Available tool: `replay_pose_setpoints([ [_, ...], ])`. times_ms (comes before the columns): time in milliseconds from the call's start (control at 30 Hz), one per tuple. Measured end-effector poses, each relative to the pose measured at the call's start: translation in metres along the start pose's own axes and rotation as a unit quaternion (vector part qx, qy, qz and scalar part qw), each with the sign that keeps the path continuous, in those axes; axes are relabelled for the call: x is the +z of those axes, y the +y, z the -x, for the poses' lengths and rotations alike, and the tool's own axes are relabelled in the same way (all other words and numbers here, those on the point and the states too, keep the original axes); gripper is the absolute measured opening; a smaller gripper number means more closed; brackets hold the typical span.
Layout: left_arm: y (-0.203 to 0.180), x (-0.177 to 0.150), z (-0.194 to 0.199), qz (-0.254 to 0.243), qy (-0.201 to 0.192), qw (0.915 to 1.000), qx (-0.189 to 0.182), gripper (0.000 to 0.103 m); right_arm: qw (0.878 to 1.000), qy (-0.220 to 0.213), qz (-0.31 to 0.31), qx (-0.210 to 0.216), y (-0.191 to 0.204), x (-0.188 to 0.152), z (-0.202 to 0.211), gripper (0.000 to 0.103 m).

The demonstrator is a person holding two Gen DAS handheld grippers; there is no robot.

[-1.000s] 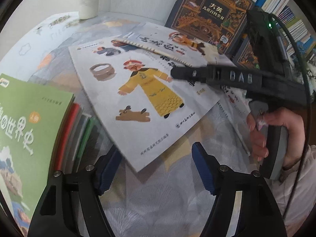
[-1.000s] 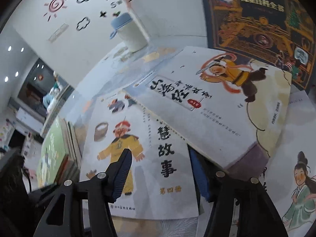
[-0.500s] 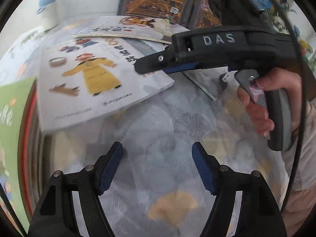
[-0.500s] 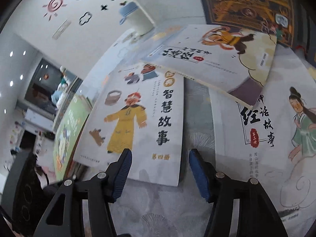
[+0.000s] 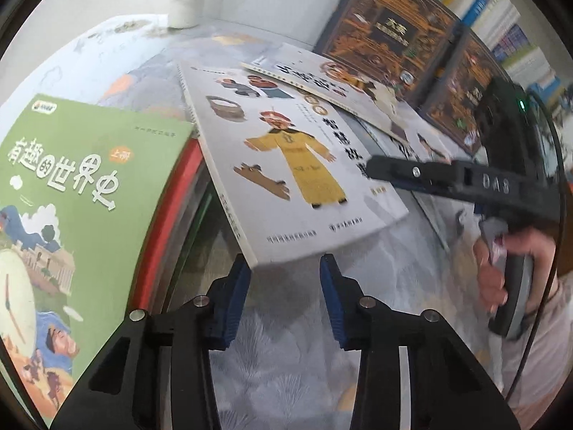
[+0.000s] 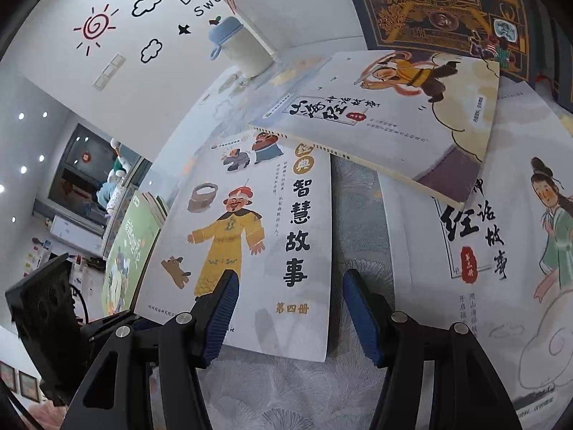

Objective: Organize books

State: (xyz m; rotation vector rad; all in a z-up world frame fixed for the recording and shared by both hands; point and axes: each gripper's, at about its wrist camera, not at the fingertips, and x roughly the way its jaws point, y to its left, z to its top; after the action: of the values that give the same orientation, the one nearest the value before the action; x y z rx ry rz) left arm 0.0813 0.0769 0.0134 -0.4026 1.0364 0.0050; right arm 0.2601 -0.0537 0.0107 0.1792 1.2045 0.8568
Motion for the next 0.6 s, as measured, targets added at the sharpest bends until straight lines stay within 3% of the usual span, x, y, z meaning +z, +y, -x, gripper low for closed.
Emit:
replay_pose_setpoints([
  [133, 0.001, 0.000, -0.002, 0.017, -0.011, 0.9998, -0.009, 0.034, 1.000, -0.005, 0.001, 0.014, -0.002, 0.000, 0.000, 0.059],
  [200, 0.001, -0.001, -0.001, 0.032, -0.010, 0.9990, -0.029, 0.024, 1.000, -0.007, -0.004, 0.022, -0.004, -0.001, 0.001, 0.059],
  [300, 0.001, -0.004, 0.002, 0.043, -0.018, 0.9971, -0.060, 0.027, 1.000, -0.012, 0.003, 0.028, -0.004, -0.005, 0.003, 0.059],
  [400, 0.008, -0.001, 0.007, 0.070, -0.041, 0.9947, -0.062, 0.028, 0.999, -0.016, 0.014, 0.027, -0.002, -0.006, 0.003, 0.059],
  [433, 0.011, 0.002, 0.001, 0.075, -0.032, 0.9954, -0.050, 0.028, 0.999, -0.017, 0.013, 0.027, -0.001, -0.006, 0.003, 0.059],
  [533, 0.019, 0.002, -0.017, 0.105, 0.025, 0.9901, -0.090, 0.027, 0.999, -0.019, 0.014, 0.025, 0.000, -0.007, 0.003, 0.059],
  [600, 0.019, 0.000, -0.012, 0.109, 0.010, 0.9900, -0.089, 0.028, 0.999, -0.022, 0.016, 0.026, 0.001, -0.008, 0.002, 0.059],
])
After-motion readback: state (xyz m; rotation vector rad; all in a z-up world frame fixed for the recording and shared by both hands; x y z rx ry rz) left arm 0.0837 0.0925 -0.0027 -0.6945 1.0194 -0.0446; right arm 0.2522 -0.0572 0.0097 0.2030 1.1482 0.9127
